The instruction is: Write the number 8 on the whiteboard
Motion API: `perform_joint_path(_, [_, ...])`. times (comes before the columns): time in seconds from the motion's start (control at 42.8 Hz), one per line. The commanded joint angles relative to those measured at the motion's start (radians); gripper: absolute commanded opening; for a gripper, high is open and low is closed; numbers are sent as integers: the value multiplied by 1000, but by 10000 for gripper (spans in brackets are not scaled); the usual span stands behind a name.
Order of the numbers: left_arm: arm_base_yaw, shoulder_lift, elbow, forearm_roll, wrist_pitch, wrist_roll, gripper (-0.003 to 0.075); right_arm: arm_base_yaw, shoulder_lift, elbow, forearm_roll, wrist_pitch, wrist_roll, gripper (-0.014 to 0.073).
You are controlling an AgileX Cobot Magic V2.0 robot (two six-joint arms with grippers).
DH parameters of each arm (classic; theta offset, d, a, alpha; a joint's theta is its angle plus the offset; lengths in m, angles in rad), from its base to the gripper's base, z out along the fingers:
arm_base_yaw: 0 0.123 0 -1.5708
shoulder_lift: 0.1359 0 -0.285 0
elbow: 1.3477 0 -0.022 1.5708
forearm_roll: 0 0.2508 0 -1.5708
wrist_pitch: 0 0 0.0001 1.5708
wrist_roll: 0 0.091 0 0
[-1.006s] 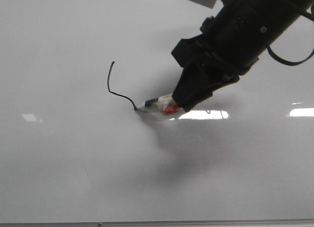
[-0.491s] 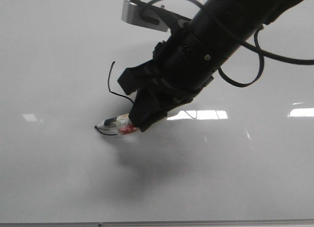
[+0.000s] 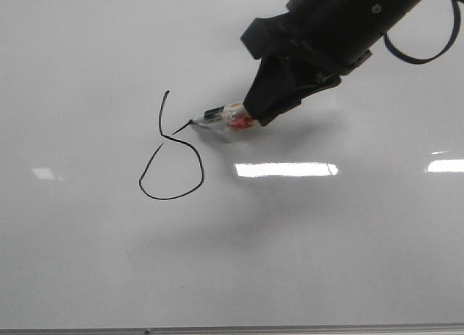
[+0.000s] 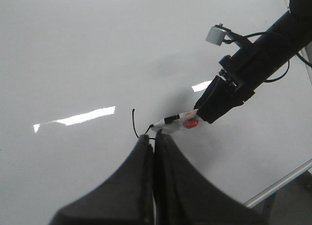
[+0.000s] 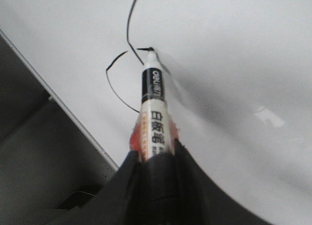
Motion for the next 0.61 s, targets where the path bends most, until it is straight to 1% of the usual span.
perform_joint_path(0.0, [3,11,-26,-36,-63,-8,-21,-24,-55,-40,9,-40,2,-59])
perform_joint_path(0.094, [3,11,-26,-36,-63,-8,-21,-14,-45,-77,12,-60,2,-59])
perform_joint_path(0.234, [3,11,-26,-36,-63,-8,-21,37,13,-148,12,-60,2,-59])
perform_joint_path(0.327, [3,11,-26,-36,-63,-8,-21,72,43,-187,9,-33,2,-59])
perform_joint_path(0.398, [3,11,-26,-36,-63,-8,-21,91,24,-194,-4,17,2,-59])
perform_joint_path(0.514, [3,11,-26,-47,-63,-8,-21,107,-63,-195,-110,96,-4,-59])
perform_joint_path(0.585, [3,13,-31,-59,-53,-8,-20,121,-119,-205,-193,161,-39,-59])
